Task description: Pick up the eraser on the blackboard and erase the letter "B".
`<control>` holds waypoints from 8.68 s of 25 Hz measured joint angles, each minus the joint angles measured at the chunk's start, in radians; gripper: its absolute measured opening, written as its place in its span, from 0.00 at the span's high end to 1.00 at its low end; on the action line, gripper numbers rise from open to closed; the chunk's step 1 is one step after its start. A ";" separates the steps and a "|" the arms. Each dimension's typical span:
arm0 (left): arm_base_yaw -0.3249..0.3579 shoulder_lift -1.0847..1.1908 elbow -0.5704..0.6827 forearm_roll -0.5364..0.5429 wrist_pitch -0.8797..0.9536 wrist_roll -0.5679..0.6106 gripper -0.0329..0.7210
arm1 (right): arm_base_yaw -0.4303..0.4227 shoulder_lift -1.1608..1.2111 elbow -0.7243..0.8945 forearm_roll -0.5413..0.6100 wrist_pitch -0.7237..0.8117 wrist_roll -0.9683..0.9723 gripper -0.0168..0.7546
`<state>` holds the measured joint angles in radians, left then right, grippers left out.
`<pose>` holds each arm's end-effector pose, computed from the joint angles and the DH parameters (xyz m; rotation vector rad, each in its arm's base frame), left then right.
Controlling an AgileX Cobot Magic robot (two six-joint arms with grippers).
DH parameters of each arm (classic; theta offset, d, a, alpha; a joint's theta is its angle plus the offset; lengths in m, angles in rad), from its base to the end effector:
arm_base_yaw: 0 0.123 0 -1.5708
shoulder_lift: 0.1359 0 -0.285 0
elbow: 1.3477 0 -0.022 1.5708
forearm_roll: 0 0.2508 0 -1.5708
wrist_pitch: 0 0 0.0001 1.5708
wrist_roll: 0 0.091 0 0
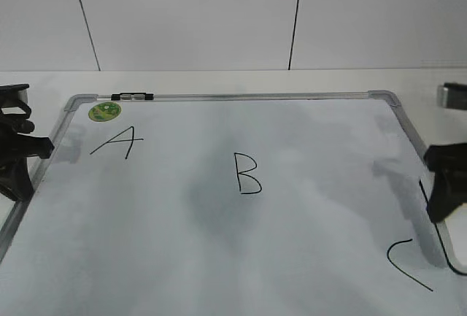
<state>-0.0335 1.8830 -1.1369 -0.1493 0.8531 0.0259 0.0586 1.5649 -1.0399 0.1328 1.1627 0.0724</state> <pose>0.3404 -0.0216 0.1535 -0.0548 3.0778 -0.1780 0.2698 0.0269 0.2289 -0.1059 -3.0968 -0.1844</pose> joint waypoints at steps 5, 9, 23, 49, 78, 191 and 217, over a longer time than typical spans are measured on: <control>0.000 0.000 0.000 0.000 0.000 0.000 0.93 | 0.018 0.047 -0.169 0.031 0.046 -0.008 0.29; 0.000 0.000 0.000 0.000 0.000 0.000 0.93 | 0.098 0.125 -0.313 0.020 0.054 -0.008 0.29; 0.000 0.000 0.000 -0.002 0.004 0.000 0.93 | 0.418 0.545 -0.738 -0.016 0.057 -0.005 0.29; 0.000 0.000 -0.002 -0.002 0.009 0.000 0.93 | 0.417 0.702 -0.844 -0.050 0.079 -0.008 0.29; 0.000 0.000 -0.002 0.013 0.030 0.000 0.92 | 0.589 0.707 -0.848 -0.102 0.075 0.018 0.29; 0.000 0.000 -0.002 0.010 0.034 0.000 0.92 | -0.027 0.269 -0.294 -0.038 -0.107 -0.123 0.29; 0.000 0.000 -0.002 0.008 0.034 0.000 0.92 | -0.027 0.341 -0.294 -0.045 -0.156 -0.146 0.29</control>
<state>-0.0335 1.8830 -1.1390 -0.1418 0.8871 0.0259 0.0311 1.9063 -1.3344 0.0882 1.0066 -0.0740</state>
